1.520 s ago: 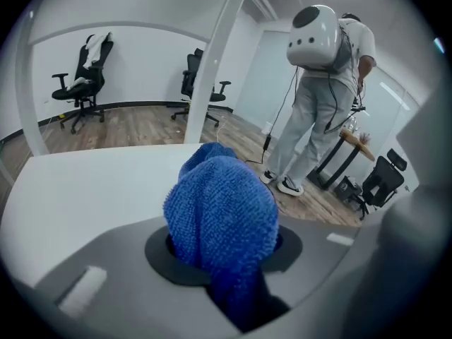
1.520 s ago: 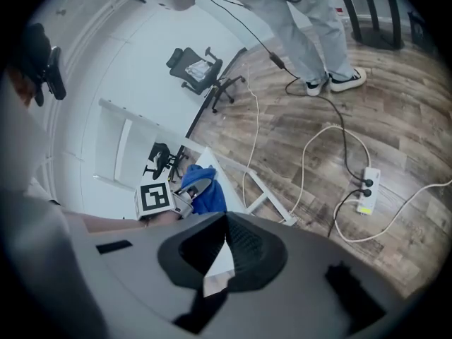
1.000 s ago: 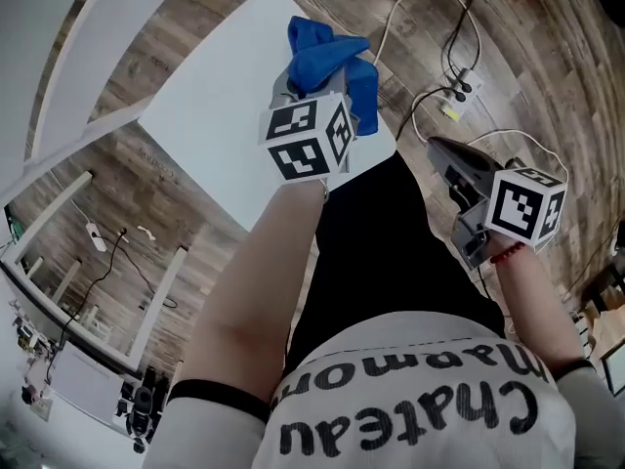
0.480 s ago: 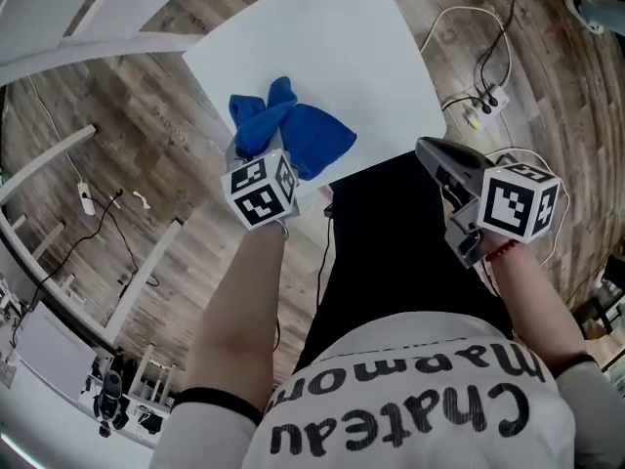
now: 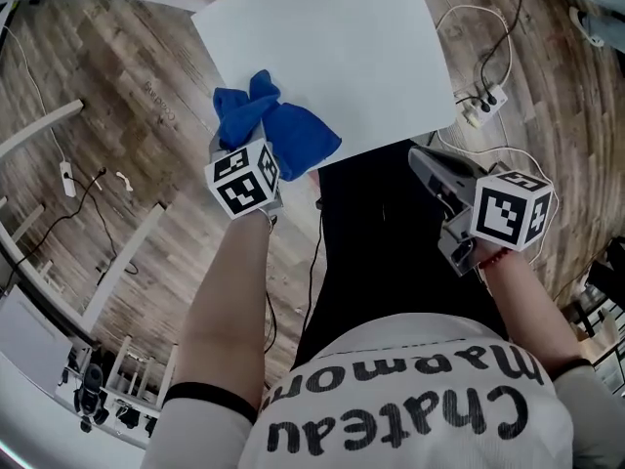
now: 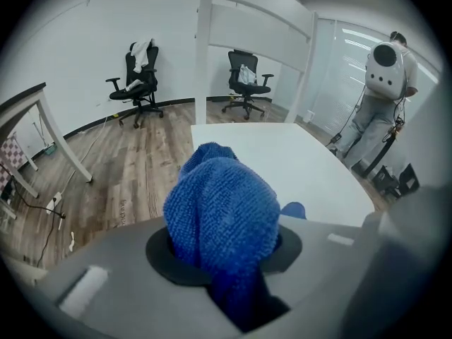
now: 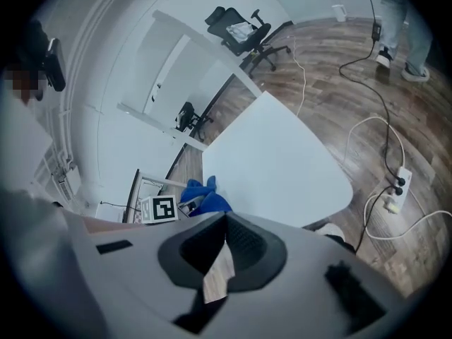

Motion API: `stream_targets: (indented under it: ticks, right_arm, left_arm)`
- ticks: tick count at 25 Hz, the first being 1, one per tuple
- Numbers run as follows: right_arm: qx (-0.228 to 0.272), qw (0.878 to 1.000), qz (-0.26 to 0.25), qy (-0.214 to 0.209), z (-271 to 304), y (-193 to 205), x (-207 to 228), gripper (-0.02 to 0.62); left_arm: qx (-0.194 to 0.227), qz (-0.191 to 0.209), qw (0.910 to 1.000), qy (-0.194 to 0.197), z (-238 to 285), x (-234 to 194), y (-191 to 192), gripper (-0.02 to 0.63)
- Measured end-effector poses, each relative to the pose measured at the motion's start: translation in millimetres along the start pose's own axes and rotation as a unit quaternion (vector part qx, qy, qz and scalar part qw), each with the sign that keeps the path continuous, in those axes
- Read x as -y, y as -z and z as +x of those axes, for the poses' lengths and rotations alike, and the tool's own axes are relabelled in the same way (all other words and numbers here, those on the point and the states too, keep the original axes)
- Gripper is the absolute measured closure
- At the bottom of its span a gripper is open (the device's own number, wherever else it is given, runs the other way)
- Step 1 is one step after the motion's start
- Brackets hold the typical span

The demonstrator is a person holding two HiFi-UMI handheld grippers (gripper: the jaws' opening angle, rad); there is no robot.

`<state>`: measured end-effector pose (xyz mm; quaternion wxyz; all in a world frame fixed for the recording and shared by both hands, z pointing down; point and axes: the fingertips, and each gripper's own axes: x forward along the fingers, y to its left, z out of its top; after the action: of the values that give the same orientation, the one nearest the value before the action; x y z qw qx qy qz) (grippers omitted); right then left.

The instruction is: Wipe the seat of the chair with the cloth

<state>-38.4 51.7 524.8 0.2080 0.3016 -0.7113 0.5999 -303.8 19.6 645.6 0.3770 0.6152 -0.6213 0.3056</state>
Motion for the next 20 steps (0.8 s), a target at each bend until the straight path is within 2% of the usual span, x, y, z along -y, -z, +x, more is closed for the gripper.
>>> stream_targets:
  ticks: [4,10,20]
  right_arm:
    - [-0.002,1.000,0.008,0.008,-13.3,6.8,20.1,0.583]
    - [-0.003,1.000,0.007,0.015,-39.7,8.4,45.2,0.583]
    - [0.026,0.999,0.037,0.026,-89.7,3.4,97.7,0.583]
  left_arm:
    - [0.004,-0.004,0.9999,-0.012,3.1,5.0,1.6,0.477]
    - [0.014,-0.036,0.9987,-0.033,5.4,22.2,-0.5,0.477]
    - [0.032,-0.038,0.9988,-0.003,27.1,120.8,-18.4,0.479]
